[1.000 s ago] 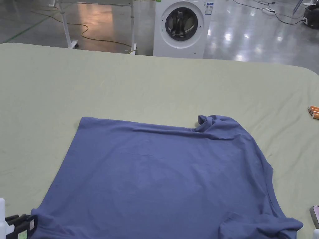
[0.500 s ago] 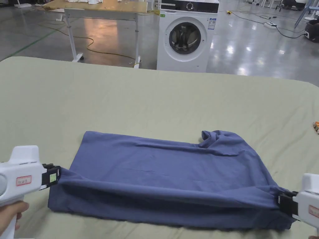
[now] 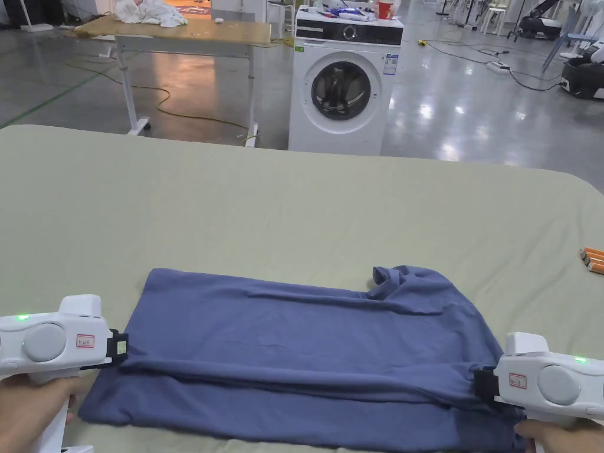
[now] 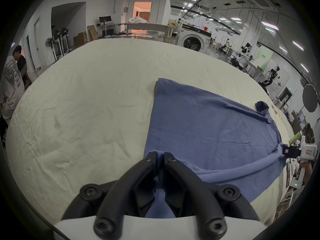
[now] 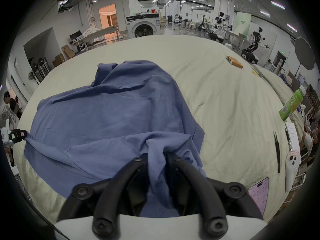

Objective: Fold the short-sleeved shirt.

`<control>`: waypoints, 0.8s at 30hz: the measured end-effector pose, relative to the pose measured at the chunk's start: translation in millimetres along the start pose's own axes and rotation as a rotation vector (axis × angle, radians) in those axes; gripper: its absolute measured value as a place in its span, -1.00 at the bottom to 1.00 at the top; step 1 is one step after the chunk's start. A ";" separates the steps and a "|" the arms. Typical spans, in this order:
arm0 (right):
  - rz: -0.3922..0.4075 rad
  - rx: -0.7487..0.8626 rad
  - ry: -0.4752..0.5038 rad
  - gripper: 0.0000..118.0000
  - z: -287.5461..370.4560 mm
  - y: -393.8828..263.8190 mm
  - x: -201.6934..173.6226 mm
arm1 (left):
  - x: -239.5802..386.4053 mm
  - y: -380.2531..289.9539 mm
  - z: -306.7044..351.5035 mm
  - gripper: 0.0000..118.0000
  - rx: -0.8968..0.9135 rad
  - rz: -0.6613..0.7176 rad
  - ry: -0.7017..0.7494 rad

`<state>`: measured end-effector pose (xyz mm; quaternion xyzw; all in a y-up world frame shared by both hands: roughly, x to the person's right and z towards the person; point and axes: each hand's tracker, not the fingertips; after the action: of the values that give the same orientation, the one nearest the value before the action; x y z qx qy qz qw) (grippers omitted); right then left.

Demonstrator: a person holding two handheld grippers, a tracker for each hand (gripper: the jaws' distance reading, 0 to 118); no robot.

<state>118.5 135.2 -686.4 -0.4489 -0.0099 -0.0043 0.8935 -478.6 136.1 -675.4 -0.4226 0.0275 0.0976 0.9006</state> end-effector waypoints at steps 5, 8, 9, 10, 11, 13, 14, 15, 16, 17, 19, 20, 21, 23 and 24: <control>0.037 0.224 -0.013 0.06 37.6 -2.4 -12.6 | 11.4 -0.2 22.4 -0.30 0.116 -0.013 -0.010; 0.039 0.374 -0.019 0.06 61.3 -1.8 -26.4 | 25.4 -2.6 43.6 -0.23 0.212 -0.066 -0.038; 0.037 0.422 -0.017 0.06 69.5 -2.4 -31.4 | 31.2 -4.7 52.0 -0.23 0.257 -0.083 -0.040; 0.032 0.464 -0.013 0.06 77.4 -1.8 -39.8 | 37.1 -7.7 60.0 -0.24 0.294 -0.097 -0.046; 0.026 0.518 -0.009 0.06 86.4 -3.2 -47.1 | 43.8 -11.7 69.8 -0.25 0.340 -0.115 -0.058; 0.030 0.614 0.005 0.05 102.1 -7.7 -59.6 | 53.8 -19.5 85.3 -0.29 0.424 -0.143 -0.051; 0.035 0.666 0.002 0.03 110.5 -9.6 -69.0 | 59.7 -24.7 93.9 -0.35 0.467 -0.155 -0.042; 0.040 0.712 -0.003 0.01 118.2 -13.2 -76.8 | 65.7 -30.0 101.7 -0.44 0.509 -0.165 -0.030; 0.047 0.750 -0.009 -0.05 123.9 -16.4 -82.9 | 63.9 -34.5 101.1 -0.56 0.541 -0.172 -0.023; 0.052 0.787 -0.013 -0.27 130.5 -20.5 -89.3 | 65.5 -39.5 103.4 -0.68 0.580 -0.182 -0.016; 0.038 0.834 -0.026 -0.82 137.8 -25.6 -100.7 | 72.6 -47.9 112.6 -0.93 0.614 -0.193 0.002; 0.033 0.832 -0.028 -0.92 141.3 -28.5 -105.4 | 74.4 -52.9 115.7 -1.00 0.638 -0.188 0.012; 0.027 0.848 -0.029 -0.93 144.6 -32.0 -108.3 | 75.7 -56.6 120.3 -1.00 0.664 -0.189 0.019; 0.027 0.861 -0.017 -0.98 148.2 -35.1 -112.4 | 78.5 -62.1 128.6 -1.00 0.706 -0.206 0.022; 0.031 0.869 -0.027 -0.99 149.4 -37.7 -115.8 | 80.0 -64.6 132.1 -1.00 0.715 -0.215 0.026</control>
<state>0.0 232.4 -569.5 -0.0310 -0.0155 0.0194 0.9992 -391.7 209.2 -552.4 -0.0833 0.0269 -0.0186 0.9960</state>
